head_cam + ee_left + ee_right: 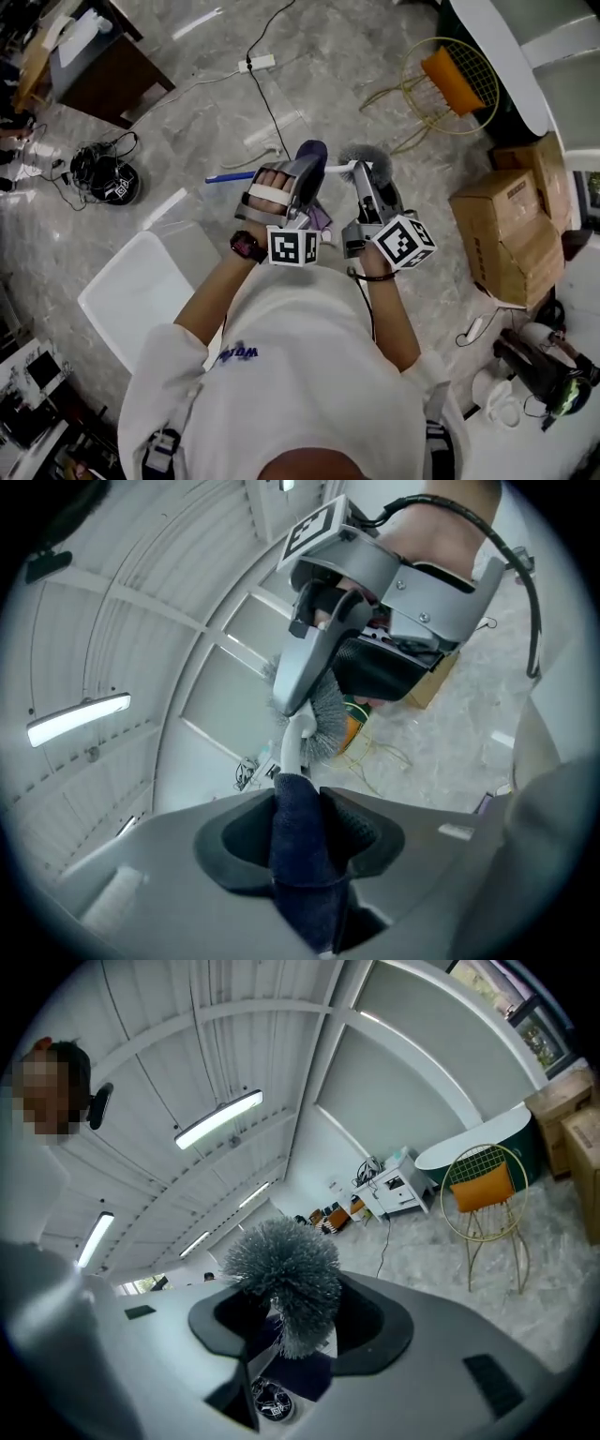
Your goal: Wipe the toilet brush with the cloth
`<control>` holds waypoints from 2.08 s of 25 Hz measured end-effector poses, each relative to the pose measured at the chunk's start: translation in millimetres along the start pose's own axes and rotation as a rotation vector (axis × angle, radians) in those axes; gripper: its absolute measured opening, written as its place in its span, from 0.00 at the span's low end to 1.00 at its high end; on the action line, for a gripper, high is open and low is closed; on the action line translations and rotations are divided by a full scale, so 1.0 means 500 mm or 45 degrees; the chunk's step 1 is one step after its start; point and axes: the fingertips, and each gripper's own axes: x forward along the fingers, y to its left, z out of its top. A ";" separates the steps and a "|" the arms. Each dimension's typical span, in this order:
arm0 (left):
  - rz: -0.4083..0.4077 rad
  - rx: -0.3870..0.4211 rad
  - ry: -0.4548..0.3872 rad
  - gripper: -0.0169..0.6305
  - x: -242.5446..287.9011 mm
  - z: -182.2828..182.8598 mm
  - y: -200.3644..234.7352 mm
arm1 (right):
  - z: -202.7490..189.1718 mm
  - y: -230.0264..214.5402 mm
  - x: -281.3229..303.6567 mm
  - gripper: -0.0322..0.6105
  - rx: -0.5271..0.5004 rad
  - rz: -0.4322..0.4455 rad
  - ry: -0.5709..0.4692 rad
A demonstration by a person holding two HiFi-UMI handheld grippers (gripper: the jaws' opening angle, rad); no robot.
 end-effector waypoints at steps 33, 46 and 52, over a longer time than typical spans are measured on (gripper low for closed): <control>-0.261 -0.213 -0.111 0.16 0.136 0.177 -0.006 | 0.134 -0.110 0.009 0.39 -0.063 -0.061 -0.137; -0.302 -0.202 -0.185 0.15 0.151 0.222 -0.021 | 0.165 -0.149 -0.032 0.39 -0.066 -0.134 -0.181; -0.298 -0.171 -0.177 0.15 0.150 0.207 -0.018 | 0.177 -0.152 -0.033 0.39 -0.068 -0.143 -0.187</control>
